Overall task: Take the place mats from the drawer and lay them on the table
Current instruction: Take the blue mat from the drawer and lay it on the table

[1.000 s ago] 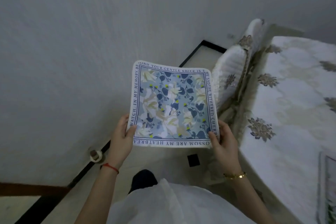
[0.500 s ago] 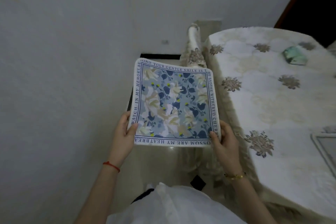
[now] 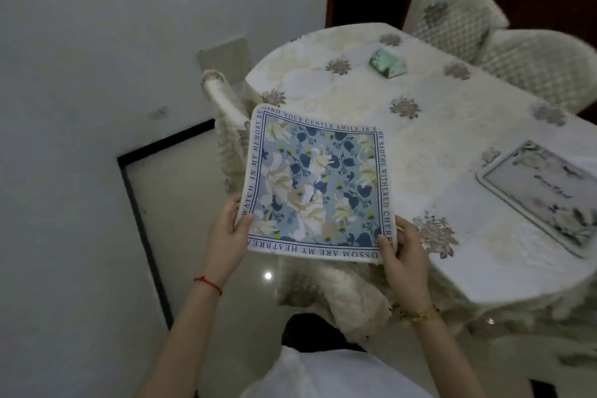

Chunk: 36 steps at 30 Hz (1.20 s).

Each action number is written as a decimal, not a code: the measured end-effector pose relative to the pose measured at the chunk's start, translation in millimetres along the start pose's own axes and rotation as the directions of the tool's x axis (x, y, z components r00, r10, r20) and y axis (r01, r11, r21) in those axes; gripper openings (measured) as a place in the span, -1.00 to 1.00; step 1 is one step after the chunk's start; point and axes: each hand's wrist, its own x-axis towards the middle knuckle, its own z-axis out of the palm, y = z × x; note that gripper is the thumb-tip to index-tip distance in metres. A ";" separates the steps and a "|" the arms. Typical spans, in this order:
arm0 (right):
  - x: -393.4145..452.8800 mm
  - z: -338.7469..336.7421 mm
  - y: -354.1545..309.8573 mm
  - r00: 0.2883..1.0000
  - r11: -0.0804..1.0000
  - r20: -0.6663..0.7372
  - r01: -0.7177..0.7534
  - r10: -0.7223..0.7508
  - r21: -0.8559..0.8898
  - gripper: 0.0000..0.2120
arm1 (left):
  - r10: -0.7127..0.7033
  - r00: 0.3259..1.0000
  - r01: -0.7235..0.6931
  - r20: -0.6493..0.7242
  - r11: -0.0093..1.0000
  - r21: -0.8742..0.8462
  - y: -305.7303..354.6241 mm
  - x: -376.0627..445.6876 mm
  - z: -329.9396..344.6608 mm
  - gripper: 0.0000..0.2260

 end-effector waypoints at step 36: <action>203.2 32.5 124.5 0.604 0.796 -0.669 -0.605 0.434 -0.029 -0.70 | -0.093 0.696 -0.212 0.712 0.921 0.327 -88.9 372.3 268.9 -0.68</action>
